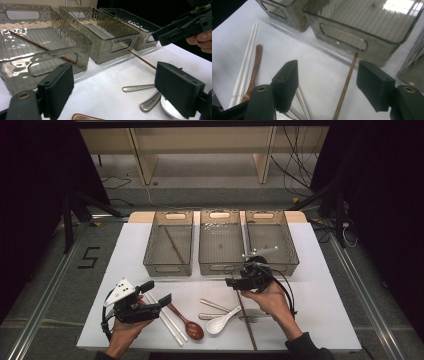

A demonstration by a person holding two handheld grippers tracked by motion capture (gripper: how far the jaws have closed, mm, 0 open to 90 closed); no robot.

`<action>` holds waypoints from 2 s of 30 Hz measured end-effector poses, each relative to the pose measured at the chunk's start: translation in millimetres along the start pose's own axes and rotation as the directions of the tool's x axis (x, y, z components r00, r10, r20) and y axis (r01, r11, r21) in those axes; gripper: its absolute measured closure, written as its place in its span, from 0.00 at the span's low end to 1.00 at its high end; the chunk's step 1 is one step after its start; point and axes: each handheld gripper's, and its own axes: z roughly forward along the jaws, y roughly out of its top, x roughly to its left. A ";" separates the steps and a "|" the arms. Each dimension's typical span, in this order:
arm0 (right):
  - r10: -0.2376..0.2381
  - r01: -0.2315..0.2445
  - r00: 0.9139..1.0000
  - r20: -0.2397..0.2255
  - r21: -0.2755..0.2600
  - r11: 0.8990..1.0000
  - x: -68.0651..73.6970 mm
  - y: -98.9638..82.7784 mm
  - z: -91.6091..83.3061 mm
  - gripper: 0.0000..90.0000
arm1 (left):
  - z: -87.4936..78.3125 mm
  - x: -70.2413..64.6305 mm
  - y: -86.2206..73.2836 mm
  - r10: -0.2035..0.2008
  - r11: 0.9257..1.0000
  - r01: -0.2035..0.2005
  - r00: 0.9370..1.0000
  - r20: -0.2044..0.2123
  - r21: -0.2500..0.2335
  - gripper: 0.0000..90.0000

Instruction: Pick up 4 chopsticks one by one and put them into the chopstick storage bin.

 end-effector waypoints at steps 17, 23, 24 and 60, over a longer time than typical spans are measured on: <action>0.044 -0.047 0.998 0.034 0.088 0.995 -13.7 -30.1 20.0 0.52 | 0.5 -0.9 0.0 -0.003 1.000 0.003 1.000 0.003 -0.001 0.17; 0.043 -0.048 0.998 0.042 0.115 0.992 -15.5 -35.1 26.8 0.57 | 0.1 -0.5 0.1 0.000 1.000 0.000 1.000 0.004 0.000 0.17; 0.039 -0.045 0.998 0.046 0.122 0.992 -15.6 -36.3 27.9 0.58 | 0.1 -0.5 0.1 0.000 1.000 0.000 1.000 0.004 -0.001 0.17; 0.061 -0.062 0.998 0.013 0.208 0.976 -14.3 -50.5 38.2 0.81 | 0.1 -0.5 0.1 -0.001 1.000 0.001 1.000 0.002 0.001 0.17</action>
